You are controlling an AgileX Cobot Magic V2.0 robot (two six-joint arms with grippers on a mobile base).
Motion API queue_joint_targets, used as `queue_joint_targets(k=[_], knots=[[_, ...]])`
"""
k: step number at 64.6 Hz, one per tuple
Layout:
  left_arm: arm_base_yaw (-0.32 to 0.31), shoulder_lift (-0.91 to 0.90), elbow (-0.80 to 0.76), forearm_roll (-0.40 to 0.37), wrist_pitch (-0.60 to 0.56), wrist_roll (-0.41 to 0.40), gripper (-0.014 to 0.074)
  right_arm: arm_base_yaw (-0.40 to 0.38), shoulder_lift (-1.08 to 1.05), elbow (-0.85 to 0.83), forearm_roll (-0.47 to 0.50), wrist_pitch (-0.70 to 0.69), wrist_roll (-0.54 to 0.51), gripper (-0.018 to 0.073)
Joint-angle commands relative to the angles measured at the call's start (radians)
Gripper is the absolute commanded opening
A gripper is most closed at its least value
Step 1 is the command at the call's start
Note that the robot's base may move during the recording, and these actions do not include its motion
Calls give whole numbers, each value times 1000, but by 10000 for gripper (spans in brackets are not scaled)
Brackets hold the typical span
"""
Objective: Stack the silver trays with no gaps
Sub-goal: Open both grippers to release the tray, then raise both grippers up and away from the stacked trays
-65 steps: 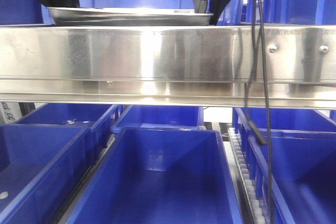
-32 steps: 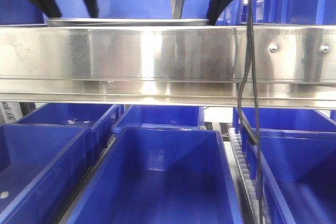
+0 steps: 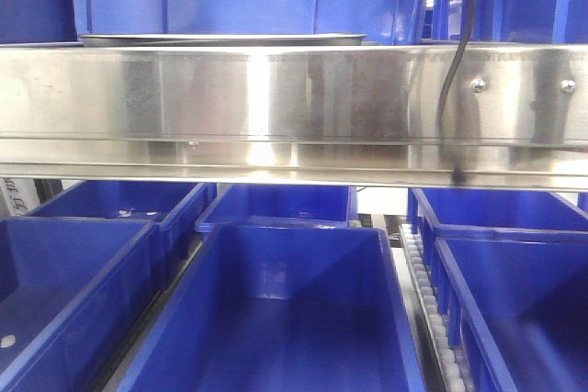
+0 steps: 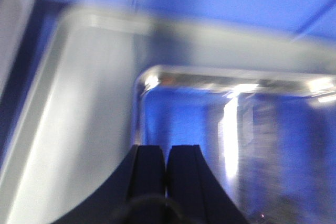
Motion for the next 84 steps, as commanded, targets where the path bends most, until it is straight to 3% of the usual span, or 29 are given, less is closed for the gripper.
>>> queue_joint_targets(k=[1, 5, 12, 27, 34, 40, 60, 71, 84], knots=[[-7, -59, -7, -48, -15, -4, -8, -2, -71, -11, -12, -20, -37, -22], [-7, -94, 2, -96, -8, 2, -8, 10, -108, -6, -25, -12, -66, -22], [-35, -180, 80, -98, -93, 2, -8, 55, -188, 59, -123, -43, -70, -22], [-105, -436, 393, -72, -466, 2, -8, 162, -386, 328, -242, -303, -70, -22], [-127, -529, 531, -43, -618, 48, -8, 174, -464, 465, -247, -454, -70, -22], [-129, -608, 633, -43, -682, 56, -8, 174, -546, 585, -251, -562, -70, -22], [-129, -838, 989, 41, -1000, 87, -8, 174, -809, 941, -355, -783, -73, -22], [-129, -945, 1147, 41, -1016, 87, -8, 174, -948, 1088, -357, -804, -73, -22], [-129, -1063, 1209, 41, -1014, 87, -8, 174, -1111, 1225, -361, -790, -73, -22]])
